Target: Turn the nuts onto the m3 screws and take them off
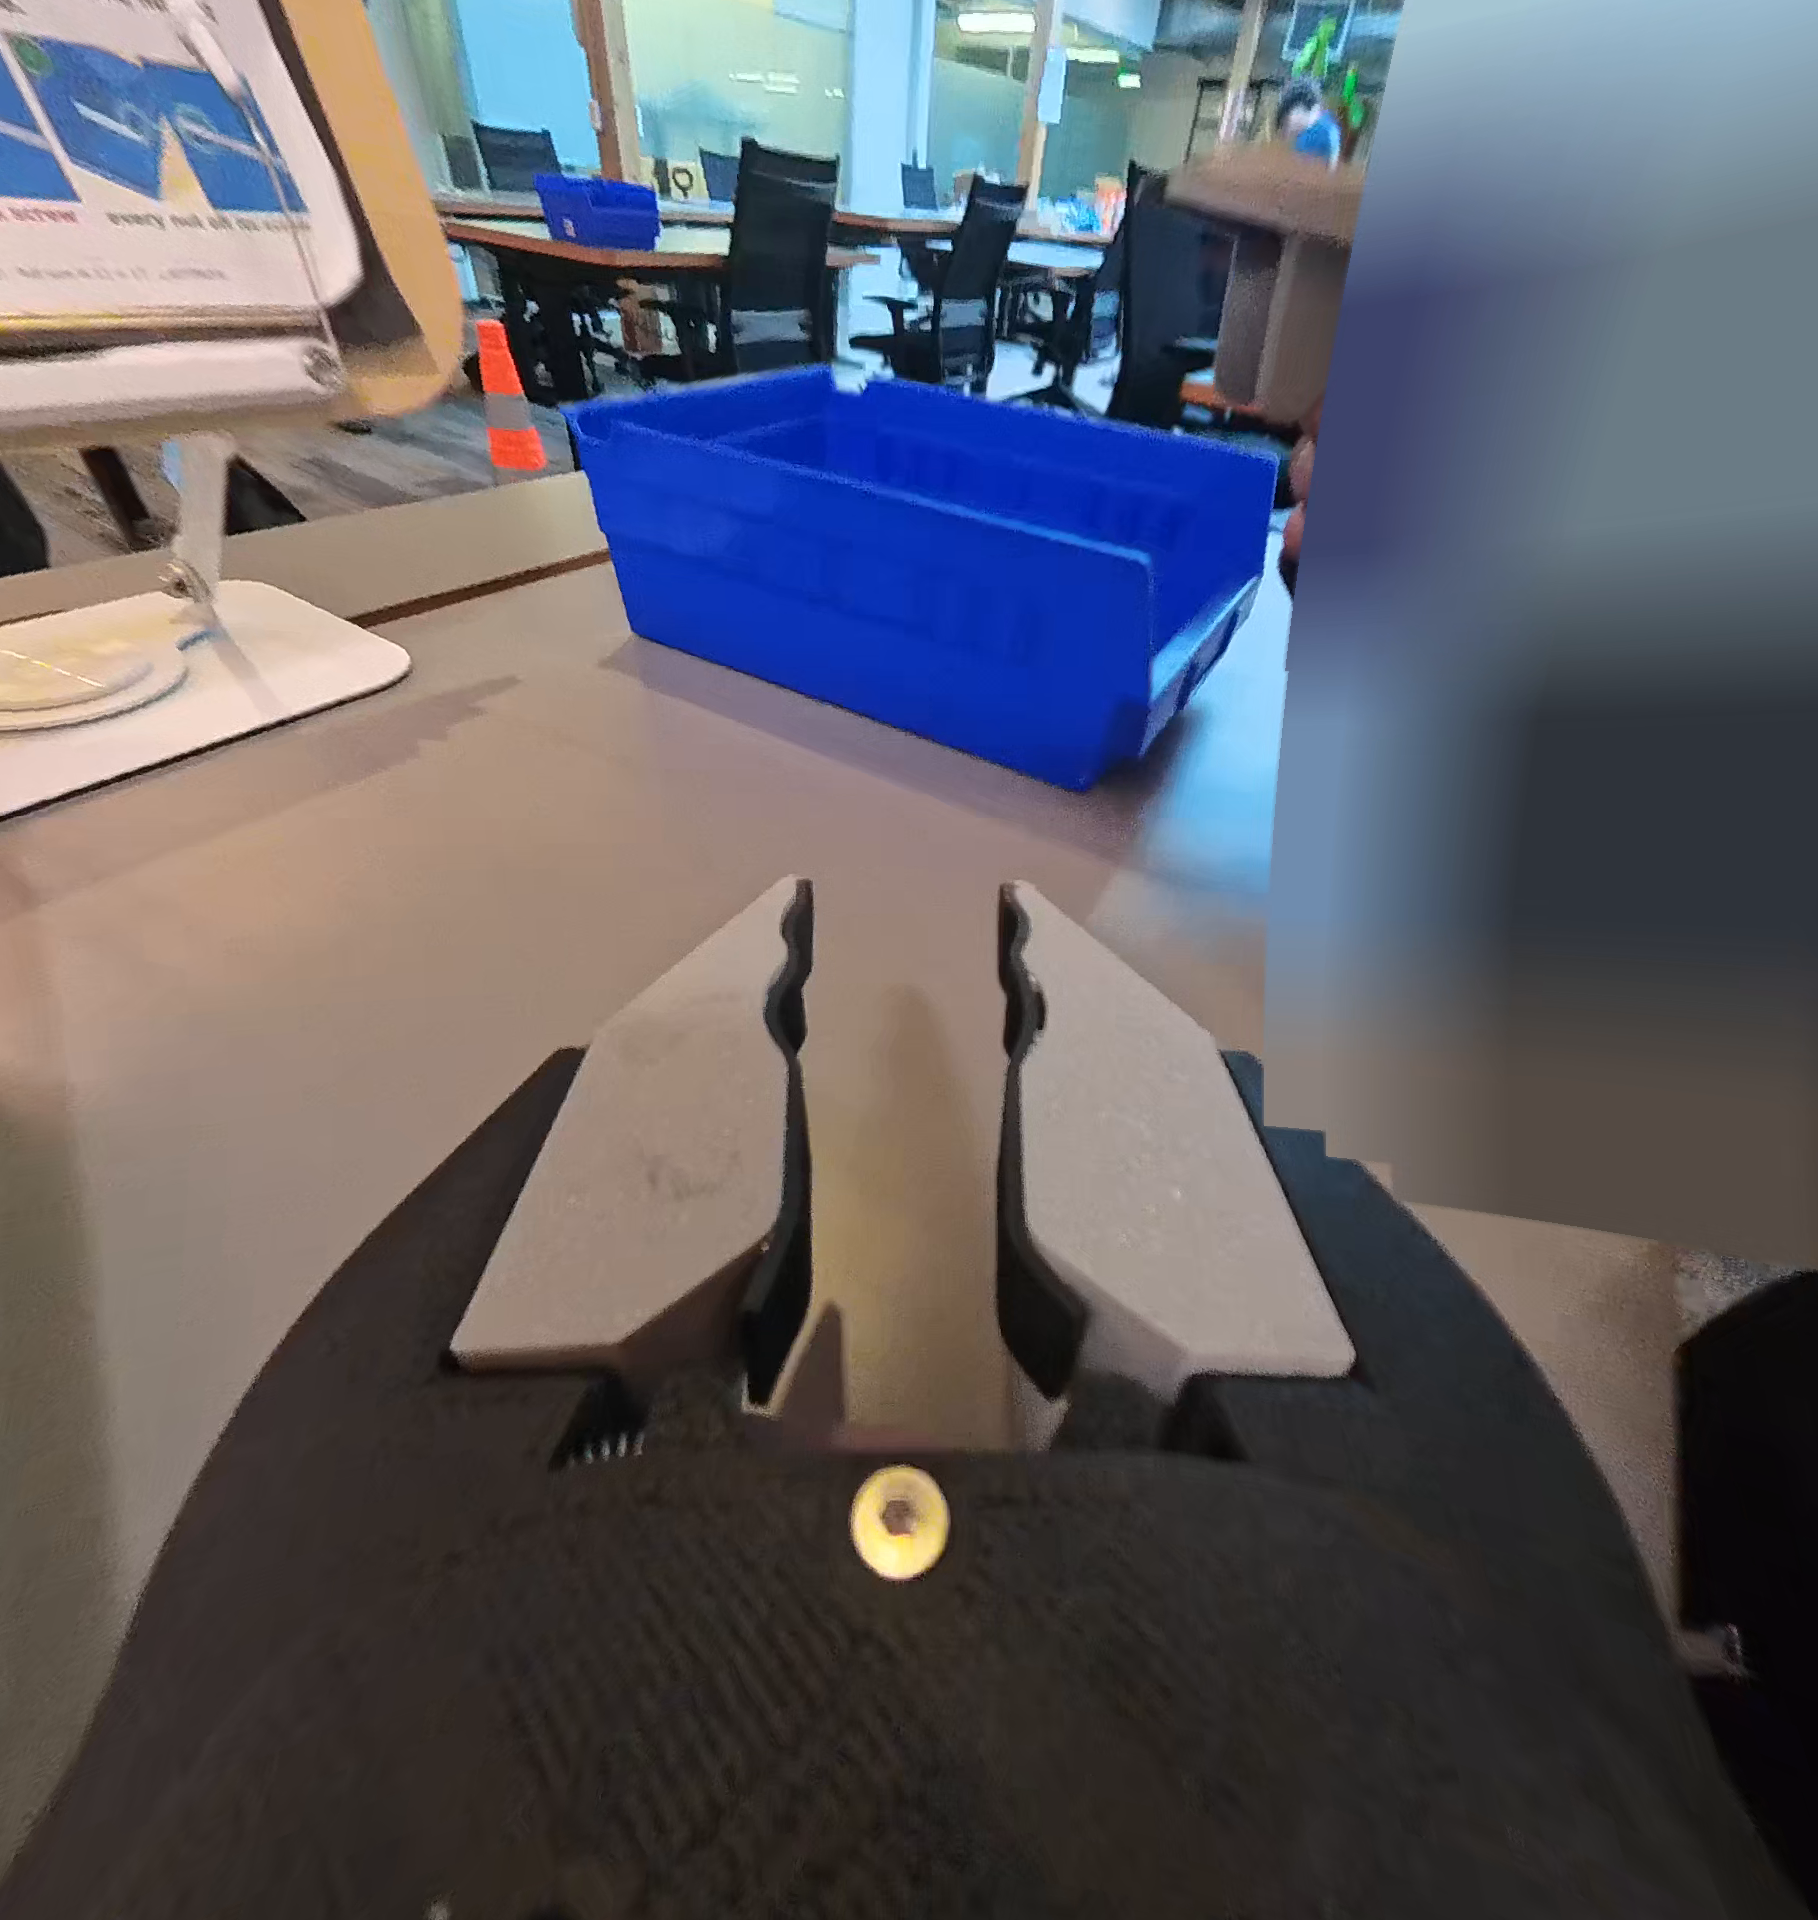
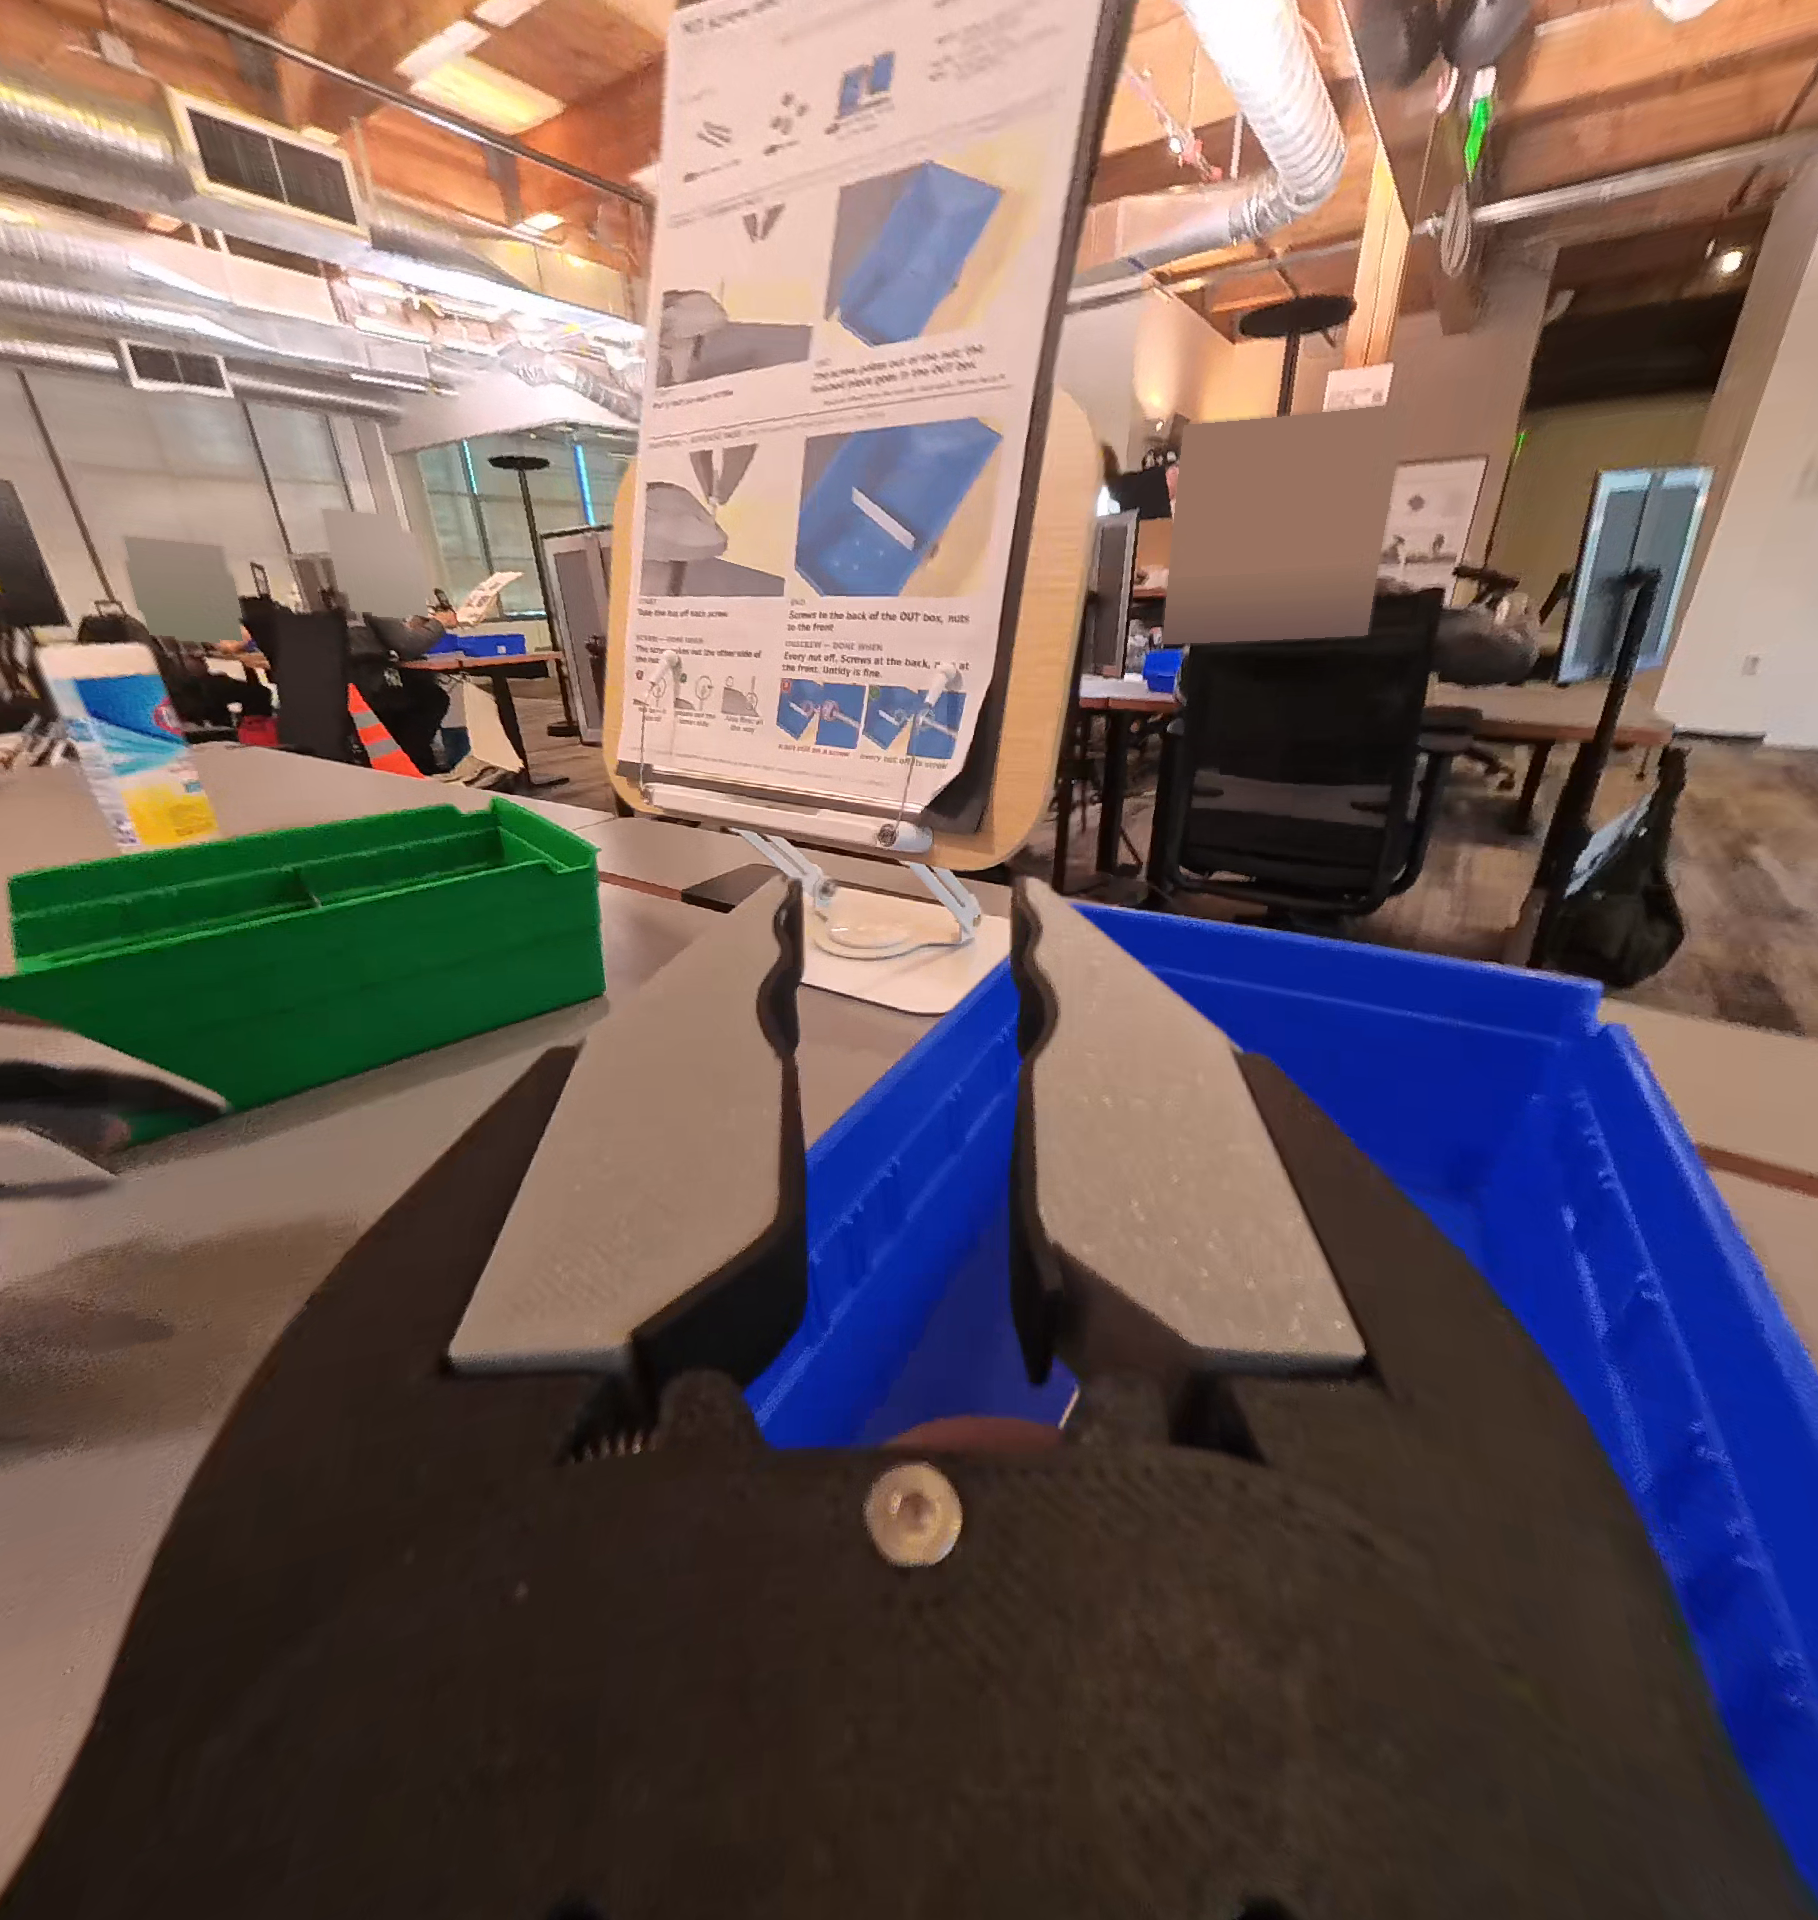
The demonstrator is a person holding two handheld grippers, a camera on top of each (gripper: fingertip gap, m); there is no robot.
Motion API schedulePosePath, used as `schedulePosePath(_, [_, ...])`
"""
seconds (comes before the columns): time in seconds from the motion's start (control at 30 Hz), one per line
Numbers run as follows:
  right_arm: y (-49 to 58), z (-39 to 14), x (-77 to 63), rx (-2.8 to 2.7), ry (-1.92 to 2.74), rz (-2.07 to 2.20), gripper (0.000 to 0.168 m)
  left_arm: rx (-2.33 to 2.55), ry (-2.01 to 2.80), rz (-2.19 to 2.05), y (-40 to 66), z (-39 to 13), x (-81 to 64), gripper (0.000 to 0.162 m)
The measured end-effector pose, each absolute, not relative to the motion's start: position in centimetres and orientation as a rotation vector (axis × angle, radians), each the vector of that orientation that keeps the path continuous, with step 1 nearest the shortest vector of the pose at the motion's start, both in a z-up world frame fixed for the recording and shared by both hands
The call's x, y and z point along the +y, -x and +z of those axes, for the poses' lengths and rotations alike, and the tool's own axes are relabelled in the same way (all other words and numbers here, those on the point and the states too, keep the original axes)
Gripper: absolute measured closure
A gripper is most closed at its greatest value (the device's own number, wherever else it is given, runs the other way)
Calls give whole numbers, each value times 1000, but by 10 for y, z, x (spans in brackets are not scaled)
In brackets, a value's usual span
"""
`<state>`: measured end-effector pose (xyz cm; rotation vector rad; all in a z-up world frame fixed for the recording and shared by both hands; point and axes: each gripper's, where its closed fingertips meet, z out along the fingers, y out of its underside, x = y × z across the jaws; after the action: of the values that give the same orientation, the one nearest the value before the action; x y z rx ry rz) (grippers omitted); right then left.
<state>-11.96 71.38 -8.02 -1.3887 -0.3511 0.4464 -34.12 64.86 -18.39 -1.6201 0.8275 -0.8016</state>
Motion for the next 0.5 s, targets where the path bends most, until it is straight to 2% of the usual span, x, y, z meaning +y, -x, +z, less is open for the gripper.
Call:
schedulePosePath(0.13, [130, -81, 709, -413, 1370, 364, 132, 706, 1539, -690, 383, -139, 630, 131])
schedulePosePath(0.27, [148, -78, 698, -457, 1339, 395, 133, 642, 1551, -348, 444, -111, 624, 134])
schedulePosePath(0.33, [155, -77, 694, -477, 1334, 408, 133, 597, 1623, -199, 474, -113, 629, 132])
schedulePosePath(0.5, [166, -82, 691, -519, 1341, 421, 133, 575, 1858, -68, 507, -149, 657, 115])
